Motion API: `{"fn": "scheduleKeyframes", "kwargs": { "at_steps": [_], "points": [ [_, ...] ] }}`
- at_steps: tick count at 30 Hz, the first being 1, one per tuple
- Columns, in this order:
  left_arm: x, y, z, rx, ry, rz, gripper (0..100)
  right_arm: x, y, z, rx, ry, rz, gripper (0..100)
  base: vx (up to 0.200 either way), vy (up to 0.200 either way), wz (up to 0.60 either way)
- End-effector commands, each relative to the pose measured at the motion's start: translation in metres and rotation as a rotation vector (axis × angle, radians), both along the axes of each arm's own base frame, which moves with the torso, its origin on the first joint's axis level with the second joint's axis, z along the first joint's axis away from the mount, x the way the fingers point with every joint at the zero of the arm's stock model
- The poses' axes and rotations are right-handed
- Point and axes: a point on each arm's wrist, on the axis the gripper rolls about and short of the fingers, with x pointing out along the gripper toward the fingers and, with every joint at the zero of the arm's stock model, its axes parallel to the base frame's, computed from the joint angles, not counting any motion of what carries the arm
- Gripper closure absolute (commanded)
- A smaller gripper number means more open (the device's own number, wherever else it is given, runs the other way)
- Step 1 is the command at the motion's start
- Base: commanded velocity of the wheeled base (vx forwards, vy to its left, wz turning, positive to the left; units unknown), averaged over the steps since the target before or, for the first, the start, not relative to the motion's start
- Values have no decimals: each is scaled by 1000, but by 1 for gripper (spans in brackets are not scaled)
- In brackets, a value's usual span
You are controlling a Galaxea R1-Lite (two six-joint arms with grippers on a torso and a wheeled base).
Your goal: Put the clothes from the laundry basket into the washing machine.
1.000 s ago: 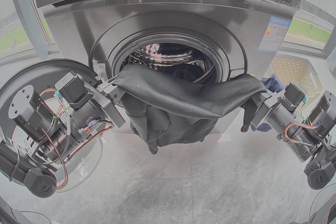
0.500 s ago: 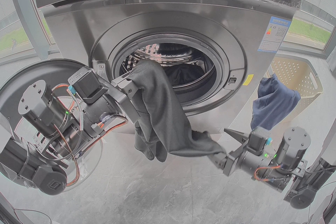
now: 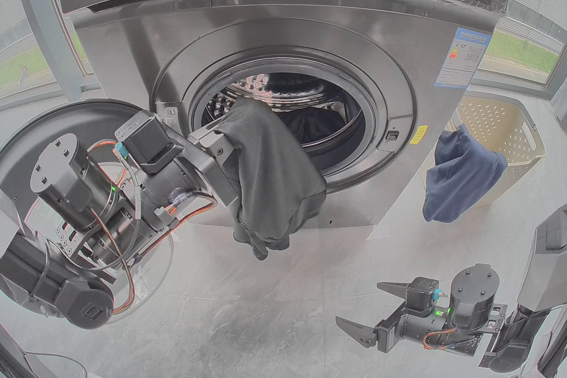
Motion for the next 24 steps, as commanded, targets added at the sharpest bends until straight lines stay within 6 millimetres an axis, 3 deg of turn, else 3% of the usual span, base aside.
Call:
{"fn": "scheduleKeyframes", "kwargs": {
  "at_steps": [1, 6, 12, 24],
  "points": [
    [-6, -2, 1, -1, -3, -19, 100, 32, 17, 15, 94, -102, -43, 0, 0, 0, 0],
    [-25, -5, 9, -15, -24, -82, 100, 65, 43, 27, 178, -195, -56, 0, 0, 0, 0],
    [-26, -5, 10, -16, -27, -84, 100, 89, 66, 27, 222, -250, -53, 0, 0, 0, 0],
    [-27, -5, 10, -22, -23, -89, 100, 111, 100, 14, 247, -287, -18, 0, 0, 0, 0]
  ]
}}
